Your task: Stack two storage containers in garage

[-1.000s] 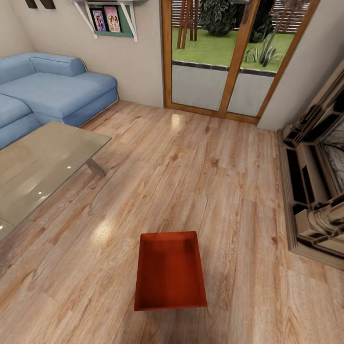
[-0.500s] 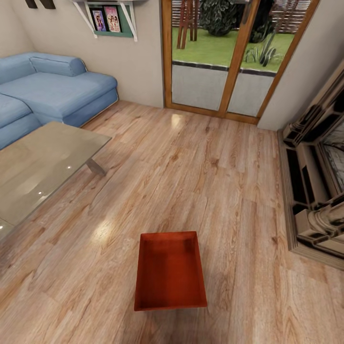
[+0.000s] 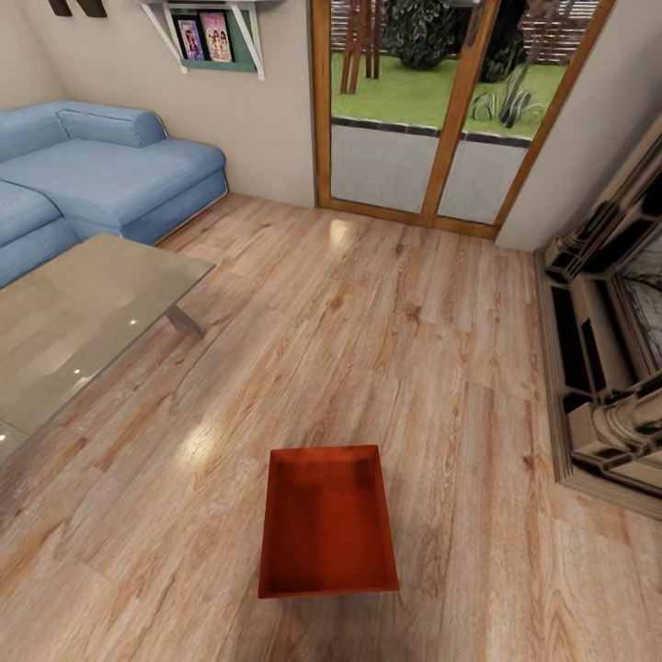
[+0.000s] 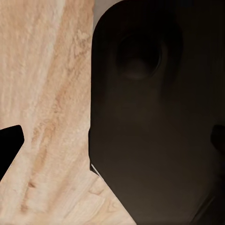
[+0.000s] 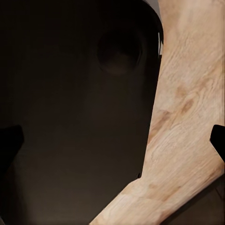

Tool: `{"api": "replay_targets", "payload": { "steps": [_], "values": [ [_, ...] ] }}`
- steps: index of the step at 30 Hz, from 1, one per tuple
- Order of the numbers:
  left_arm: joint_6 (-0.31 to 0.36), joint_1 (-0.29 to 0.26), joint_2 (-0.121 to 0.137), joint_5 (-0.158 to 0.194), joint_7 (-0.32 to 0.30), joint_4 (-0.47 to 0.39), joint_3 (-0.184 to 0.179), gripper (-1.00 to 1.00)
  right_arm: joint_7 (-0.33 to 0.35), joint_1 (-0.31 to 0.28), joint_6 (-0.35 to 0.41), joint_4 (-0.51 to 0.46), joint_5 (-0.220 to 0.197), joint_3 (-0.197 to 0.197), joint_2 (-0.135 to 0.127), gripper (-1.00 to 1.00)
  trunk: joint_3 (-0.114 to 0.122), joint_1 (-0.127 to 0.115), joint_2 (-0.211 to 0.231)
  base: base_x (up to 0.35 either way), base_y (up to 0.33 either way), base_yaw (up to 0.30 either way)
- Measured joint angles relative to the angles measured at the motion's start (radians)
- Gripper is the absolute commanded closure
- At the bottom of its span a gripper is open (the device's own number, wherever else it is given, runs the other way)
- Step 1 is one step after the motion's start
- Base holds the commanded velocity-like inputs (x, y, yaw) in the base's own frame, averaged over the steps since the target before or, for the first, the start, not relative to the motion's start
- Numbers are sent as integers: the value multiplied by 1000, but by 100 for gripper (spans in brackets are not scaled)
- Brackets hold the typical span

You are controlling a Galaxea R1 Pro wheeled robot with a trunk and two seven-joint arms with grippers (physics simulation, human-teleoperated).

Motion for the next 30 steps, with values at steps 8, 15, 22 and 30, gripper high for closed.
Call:
{"api": "replay_targets", "payload": {
  "steps": [8,15,22,30],
  "values": [
    [8,-3,36,-8,-4,-162,-3,-100,2,2,7,-122,3,2,-5,-100,0,0,0,0,0,0],
    [245,-7,62,0,-8,-708,1,-100,-138,-109,83,-350,3,-5,-70,-100,0,0,0,0,0,0],
    [400,-74,15,3,-10,-865,0,-100,-189,-309,137,-377,-2,-6,-77,-100,0,0,0,0,0,0],
    [361,-417,-98,-19,-7,-506,-5,-100,-198,-542,213,-356,-3,-5,-23,-100,0,0,0,0,0,0]
  ]
}}
